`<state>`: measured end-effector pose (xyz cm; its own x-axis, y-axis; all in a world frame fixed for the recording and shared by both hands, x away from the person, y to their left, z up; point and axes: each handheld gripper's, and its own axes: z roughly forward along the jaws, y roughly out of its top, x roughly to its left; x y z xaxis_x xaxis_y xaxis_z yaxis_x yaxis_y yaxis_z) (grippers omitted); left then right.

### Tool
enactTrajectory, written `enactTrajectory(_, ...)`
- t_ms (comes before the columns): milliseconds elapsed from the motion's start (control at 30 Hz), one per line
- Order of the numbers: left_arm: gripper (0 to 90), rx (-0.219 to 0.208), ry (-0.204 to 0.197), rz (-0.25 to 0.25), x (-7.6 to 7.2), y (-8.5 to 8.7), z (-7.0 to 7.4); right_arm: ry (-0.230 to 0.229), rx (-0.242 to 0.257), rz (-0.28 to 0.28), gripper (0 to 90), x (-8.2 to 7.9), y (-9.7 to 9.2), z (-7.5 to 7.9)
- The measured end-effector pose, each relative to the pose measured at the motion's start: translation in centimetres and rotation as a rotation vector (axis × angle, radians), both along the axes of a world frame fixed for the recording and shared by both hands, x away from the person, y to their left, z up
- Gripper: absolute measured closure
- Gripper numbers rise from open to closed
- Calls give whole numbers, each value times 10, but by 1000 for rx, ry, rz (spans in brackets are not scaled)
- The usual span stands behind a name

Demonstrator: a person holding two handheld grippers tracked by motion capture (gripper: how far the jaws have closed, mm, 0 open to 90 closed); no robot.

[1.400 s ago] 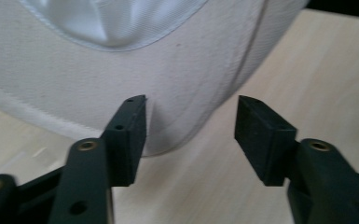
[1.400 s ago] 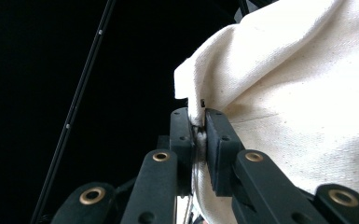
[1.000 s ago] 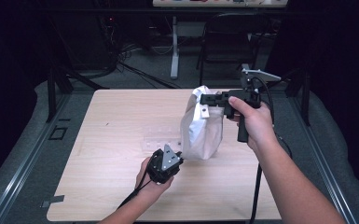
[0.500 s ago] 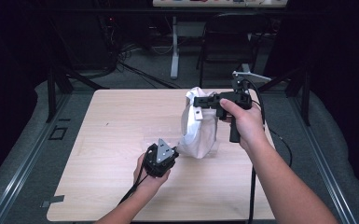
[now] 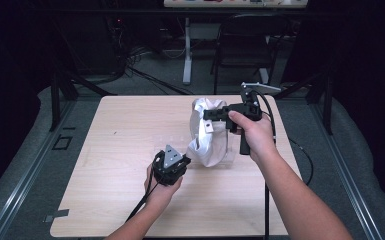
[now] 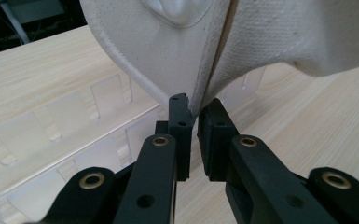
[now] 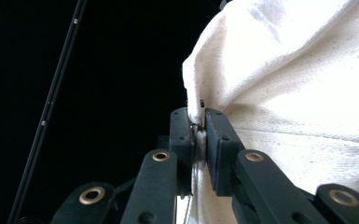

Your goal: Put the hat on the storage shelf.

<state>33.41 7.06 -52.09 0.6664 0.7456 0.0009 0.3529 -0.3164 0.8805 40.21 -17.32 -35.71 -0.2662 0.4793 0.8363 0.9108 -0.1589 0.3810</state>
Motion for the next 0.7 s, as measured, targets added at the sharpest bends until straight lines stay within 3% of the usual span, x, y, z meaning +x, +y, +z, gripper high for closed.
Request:
enactTrajectory(500,844,-49,39,-5,13,7,-7,22,-3,-7,824,6,5,-15)
enactTrajectory(700,847,-46,43,24,9,7,-8,27,0,-1,824,7,7,-18)
